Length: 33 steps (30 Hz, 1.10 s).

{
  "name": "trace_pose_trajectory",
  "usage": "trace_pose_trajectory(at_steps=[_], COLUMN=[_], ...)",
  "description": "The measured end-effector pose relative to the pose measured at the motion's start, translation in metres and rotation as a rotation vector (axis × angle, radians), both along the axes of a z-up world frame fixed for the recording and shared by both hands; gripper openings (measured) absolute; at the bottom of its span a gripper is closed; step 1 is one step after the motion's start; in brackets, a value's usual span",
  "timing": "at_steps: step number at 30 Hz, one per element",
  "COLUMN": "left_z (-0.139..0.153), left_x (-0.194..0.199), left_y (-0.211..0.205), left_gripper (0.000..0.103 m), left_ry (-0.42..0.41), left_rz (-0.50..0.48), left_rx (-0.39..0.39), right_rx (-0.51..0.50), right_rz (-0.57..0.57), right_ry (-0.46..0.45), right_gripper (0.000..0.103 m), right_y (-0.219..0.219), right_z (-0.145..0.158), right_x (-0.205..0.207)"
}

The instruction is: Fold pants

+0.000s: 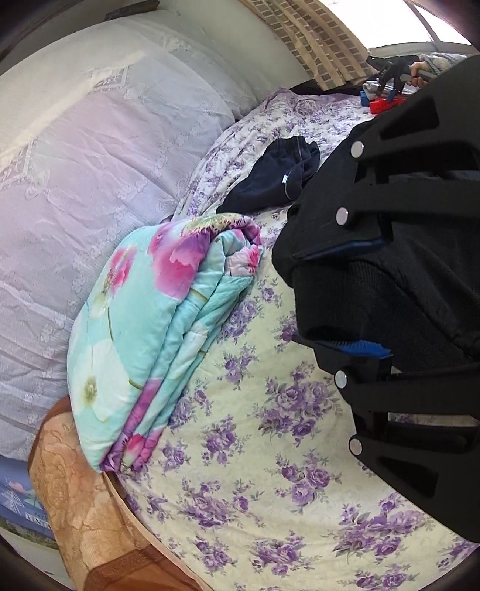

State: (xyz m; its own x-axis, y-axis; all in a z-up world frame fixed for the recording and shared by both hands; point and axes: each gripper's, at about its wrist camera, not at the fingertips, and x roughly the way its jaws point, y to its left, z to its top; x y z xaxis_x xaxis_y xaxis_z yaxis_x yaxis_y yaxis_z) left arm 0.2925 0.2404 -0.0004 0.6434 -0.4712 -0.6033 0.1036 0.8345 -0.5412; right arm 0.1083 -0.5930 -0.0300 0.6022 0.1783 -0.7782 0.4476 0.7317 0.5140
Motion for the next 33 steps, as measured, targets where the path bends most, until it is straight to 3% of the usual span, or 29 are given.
trace_pose_trajectory(at_steps=[4, 7, 8, 9, 11, 12, 14, 17, 20, 25, 28, 33], left_z=[-0.010, -0.018, -0.020, -0.022, -0.025, -0.025, -0.027, -0.032, -0.034, -0.038, -0.041, -0.049], left_x=[0.007, 0.012, 0.013, 0.014, 0.016, 0.017, 0.020, 0.023, 0.026, 0.028, 0.027, 0.030], left_y=[0.007, 0.007, 0.007, 0.007, 0.007, 0.007, 0.006, 0.005, 0.004, 0.005, 0.006, 0.007], left_gripper=[0.035, 0.035, 0.035, 0.035, 0.035, 0.035, 0.035, 0.036, 0.036, 0.036, 0.037, 0.037], left_ry=[0.031, 0.053, 0.058, 0.064, 0.072, 0.074, 0.079, 0.093, 0.101, 0.112, 0.118, 0.138], left_rz=[0.038, 0.057, 0.060, 0.063, 0.065, 0.065, 0.065, 0.068, 0.073, 0.082, 0.081, 0.092], left_rx=[-0.018, -0.015, -0.012, -0.011, -0.014, -0.011, -0.007, -0.008, -0.004, -0.012, -0.013, -0.025], right_rx=[-0.013, -0.038, -0.081, -0.114, -0.128, -0.112, -0.086, -0.142, -0.197, -0.203, -0.194, -0.263], right_rz=[0.074, 0.098, 0.087, 0.083, 0.072, 0.064, 0.059, 0.085, 0.126, 0.167, 0.166, 0.211], right_ry=[0.006, 0.103, 0.146, 0.180, 0.218, 0.227, 0.237, 0.215, 0.258, 0.342, 0.333, 0.356], right_gripper=[0.075, 0.068, 0.057, 0.041, 0.021, 0.012, 0.005, 0.008, 0.015, 0.015, 0.015, 0.015], right_y=[0.012, 0.014, 0.013, 0.011, 0.002, -0.004, -0.011, -0.005, 0.003, 0.003, 0.002, 0.009], right_z=[-0.001, -0.018, -0.022, -0.026, -0.031, -0.034, -0.035, -0.021, -0.021, -0.031, -0.029, -0.029], right_x=[0.020, 0.039, 0.043, 0.046, 0.048, 0.048, 0.047, 0.044, 0.049, 0.067, 0.065, 0.067])
